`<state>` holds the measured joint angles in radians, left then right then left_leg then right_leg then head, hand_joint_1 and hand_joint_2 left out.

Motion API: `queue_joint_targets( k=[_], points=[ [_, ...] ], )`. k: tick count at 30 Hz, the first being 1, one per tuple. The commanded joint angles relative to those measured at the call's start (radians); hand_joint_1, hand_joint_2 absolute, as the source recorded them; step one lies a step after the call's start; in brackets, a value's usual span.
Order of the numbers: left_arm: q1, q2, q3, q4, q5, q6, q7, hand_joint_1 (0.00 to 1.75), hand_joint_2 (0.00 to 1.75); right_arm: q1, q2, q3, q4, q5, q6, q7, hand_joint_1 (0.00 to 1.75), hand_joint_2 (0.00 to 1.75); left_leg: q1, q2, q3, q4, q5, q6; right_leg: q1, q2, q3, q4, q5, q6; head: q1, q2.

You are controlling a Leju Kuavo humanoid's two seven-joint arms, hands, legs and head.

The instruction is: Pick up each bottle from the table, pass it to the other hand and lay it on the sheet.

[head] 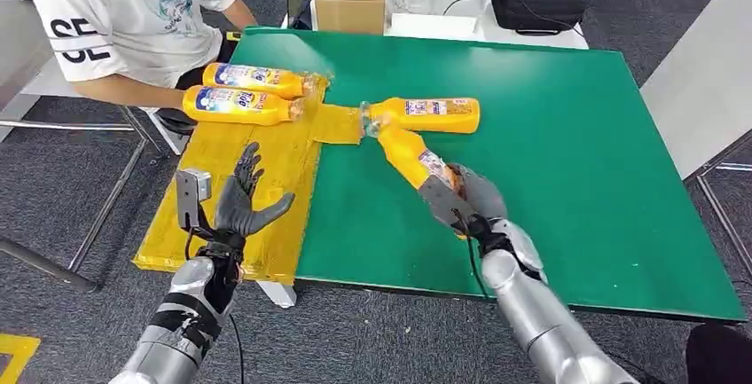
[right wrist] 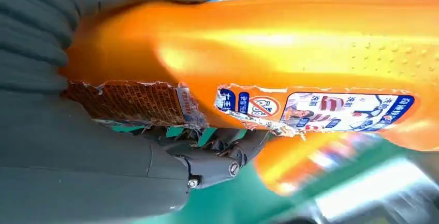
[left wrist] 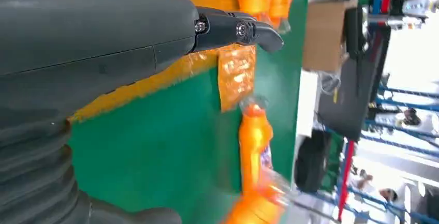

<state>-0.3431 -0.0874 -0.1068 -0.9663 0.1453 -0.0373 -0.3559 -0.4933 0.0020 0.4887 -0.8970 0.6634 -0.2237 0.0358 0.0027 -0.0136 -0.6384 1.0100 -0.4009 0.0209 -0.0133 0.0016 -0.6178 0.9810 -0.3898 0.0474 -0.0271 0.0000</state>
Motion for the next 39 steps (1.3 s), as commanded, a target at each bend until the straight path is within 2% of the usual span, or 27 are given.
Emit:
queue_joint_targets(
  k=[1, 3, 4, 7, 16, 24, 29, 39],
  points=[
    [-0.084, -0.014, -0.073, 0.072, -0.013, 0.01, 0.009, 0.0, 1.75, 0.092, 0.109, 0.016, -0.147, -0.02, -0.128, -0.105, 1.75, 1.75, 0.0, 0.0, 0.002, 0.0, -0.002, -0.001, 0.0, 0.0, 0.002, 0.0, -0.002, -0.001, 0.0, 0.0],
    [-0.096, -0.02, -0.085, 0.08, -0.006, 0.005, 0.014, 0.0, 1.75, 0.096, 0.125, 0.027, -0.14, -0.025, -0.15, -0.127, 1.75, 1.75, 0.001, 0.002, 0.008, 0.002, -0.006, -0.002, 0.001, 0.0, 0.008, 0.002, -0.006, -0.003, 0.0, 0.0],
    [-0.11, -0.022, -0.102, 0.089, 0.006, -0.004, 0.019, 0.0, 1.75, 0.097, 0.129, 0.045, -0.137, -0.028, -0.186, -0.171, 1.75, 1.75, 0.001, 0.001, 0.002, 0.0, -0.002, -0.001, 0.001, -0.001, 0.003, 0.0, -0.002, -0.002, 0.0, 0.0],
    [-0.141, -0.03, -0.146, 0.097, 0.062, -0.071, 0.04, 0.0, 1.75, 0.072, 0.121, 0.111, -0.12, -0.037, -0.193, -0.257, 1.75, 1.75, 0.0, 0.0, 0.003, 0.001, -0.003, -0.001, 0.0, -0.002, 0.004, 0.002, -0.004, -0.002, 0.001, 0.0],
    [-0.158, -0.011, -0.243, 0.074, 0.192, -0.208, 0.099, 0.0, 1.75, 0.024, 0.116, 0.188, -0.039, -0.045, -0.204, -0.348, 1.75, 1.75, 0.0, 0.001, 0.002, 0.0, -0.001, -0.001, 0.0, 0.0, 0.002, 0.0, -0.001, -0.001, 0.0, 0.0],
    [-0.145, -0.003, -0.274, 0.019, 0.241, -0.228, 0.116, 0.0, 1.75, 0.0, 0.106, 0.262, -0.021, 0.001, -0.162, -0.343, 1.75, 1.75, 0.0, 0.003, 0.003, 0.001, -0.003, -0.001, 0.0, 0.001, 0.003, 0.001, -0.002, -0.002, 0.0, 0.0],
    [-0.146, -0.007, -0.277, 0.006, 0.253, -0.215, 0.125, 0.0, 1.75, -0.026, 0.114, 0.322, 0.012, 0.07, -0.136, -0.29, 1.75, 1.75, 0.0, 0.002, 0.001, 0.0, -0.002, -0.001, 0.0, 0.001, 0.002, 0.0, -0.001, -0.001, 0.0, 0.0],
    [-0.113, 0.006, -0.235, -0.042, 0.369, -0.271, 0.16, 0.0, 1.75, -0.046, 0.116, 0.363, 0.058, 0.097, -0.095, -0.257, 1.75, 1.75, 0.0, 0.003, 0.004, 0.0, -0.003, -0.001, 0.0, 0.002, 0.004, 0.0, -0.002, -0.002, 0.0, 0.0]
  ],
)
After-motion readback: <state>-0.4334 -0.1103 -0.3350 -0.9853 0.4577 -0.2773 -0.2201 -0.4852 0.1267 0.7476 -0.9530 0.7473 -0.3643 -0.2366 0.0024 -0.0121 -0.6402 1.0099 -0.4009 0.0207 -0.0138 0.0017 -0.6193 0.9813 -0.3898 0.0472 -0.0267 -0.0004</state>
